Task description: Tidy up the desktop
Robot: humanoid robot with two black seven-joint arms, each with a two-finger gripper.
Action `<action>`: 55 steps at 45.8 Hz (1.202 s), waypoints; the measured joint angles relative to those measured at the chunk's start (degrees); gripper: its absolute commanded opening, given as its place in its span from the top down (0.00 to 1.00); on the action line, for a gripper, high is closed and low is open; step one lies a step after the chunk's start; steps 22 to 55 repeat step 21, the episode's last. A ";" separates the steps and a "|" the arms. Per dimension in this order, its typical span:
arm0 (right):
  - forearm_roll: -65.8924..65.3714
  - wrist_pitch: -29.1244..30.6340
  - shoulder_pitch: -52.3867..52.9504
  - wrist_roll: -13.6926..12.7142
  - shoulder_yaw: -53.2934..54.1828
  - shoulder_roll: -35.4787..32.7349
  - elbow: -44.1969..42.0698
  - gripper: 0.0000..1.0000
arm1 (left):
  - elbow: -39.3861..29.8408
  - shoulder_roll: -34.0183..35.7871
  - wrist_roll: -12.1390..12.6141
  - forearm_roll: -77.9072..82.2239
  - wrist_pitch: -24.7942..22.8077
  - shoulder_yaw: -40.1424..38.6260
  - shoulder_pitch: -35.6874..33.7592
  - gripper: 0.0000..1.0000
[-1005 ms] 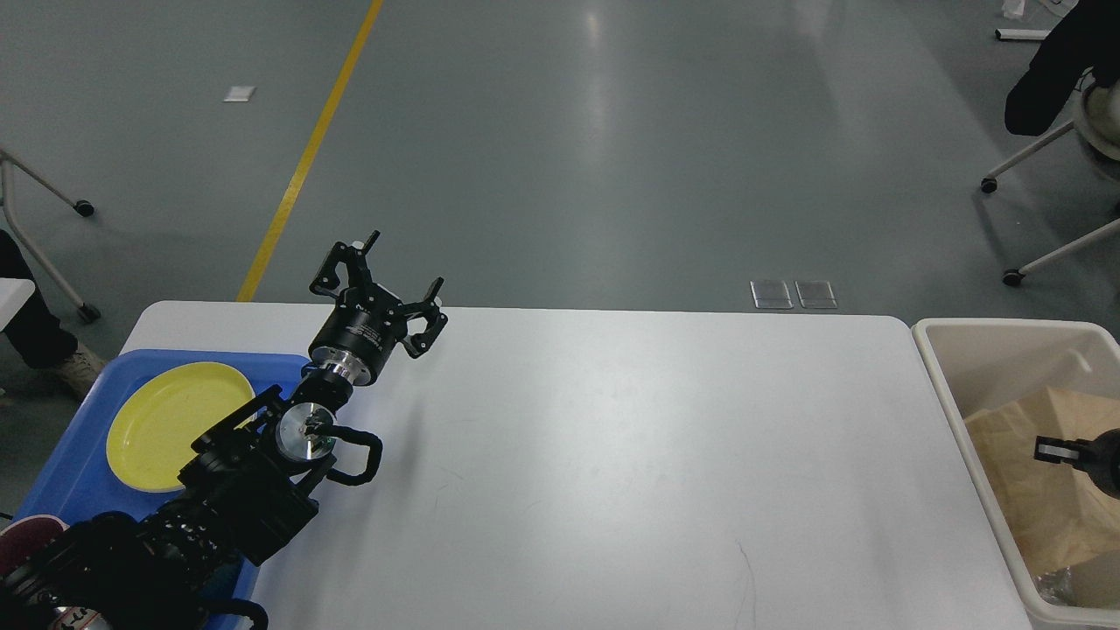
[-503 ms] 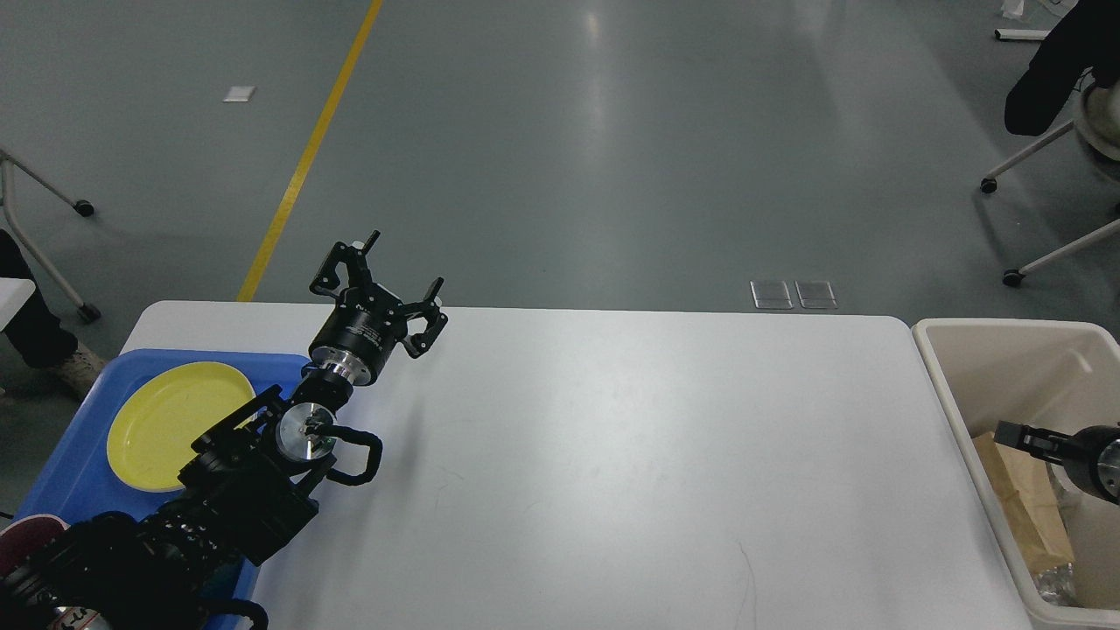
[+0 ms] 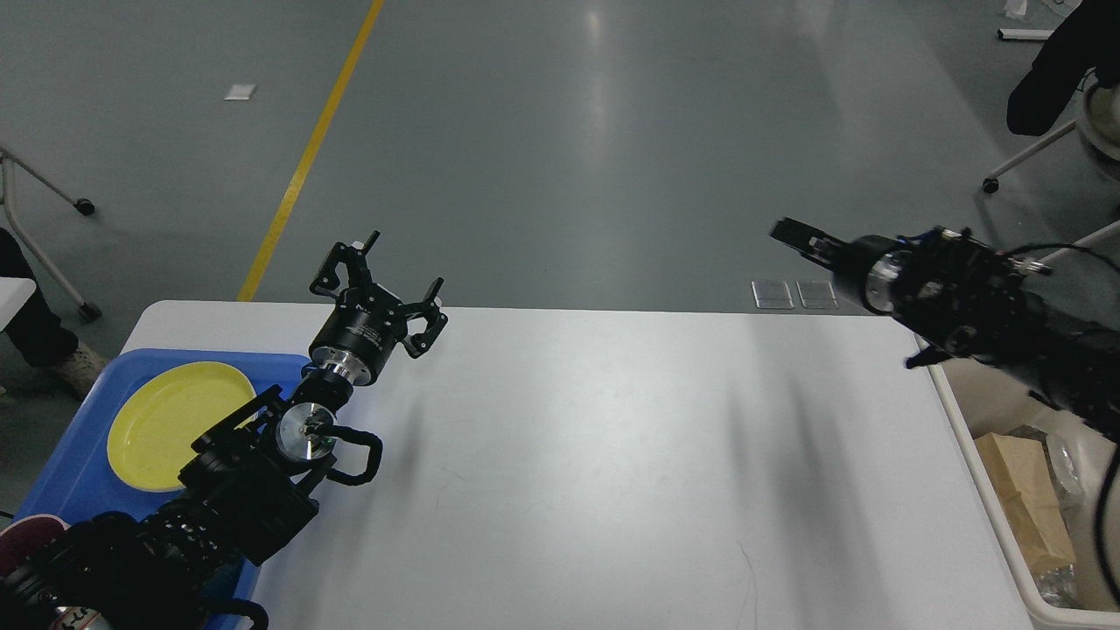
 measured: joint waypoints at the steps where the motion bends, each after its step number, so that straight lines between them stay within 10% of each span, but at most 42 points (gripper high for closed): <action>1: 0.18 -0.01 0.05 -0.03 3.43 1.37 -0.02 0.00 | 0.00 0.00 0.00 0.00 0.00 0.00 0.00 0.02; 21: 11.41 -0.36 -2.39 -0.04 62.24 19.25 -0.18 0.00 | 0.00 0.00 0.00 0.00 0.00 0.00 0.00 0.02; 55: 11.41 -0.36 -2.39 -0.04 62.24 19.25 -0.18 0.00 | 0.00 0.00 0.00 0.00 0.00 0.00 0.00 0.02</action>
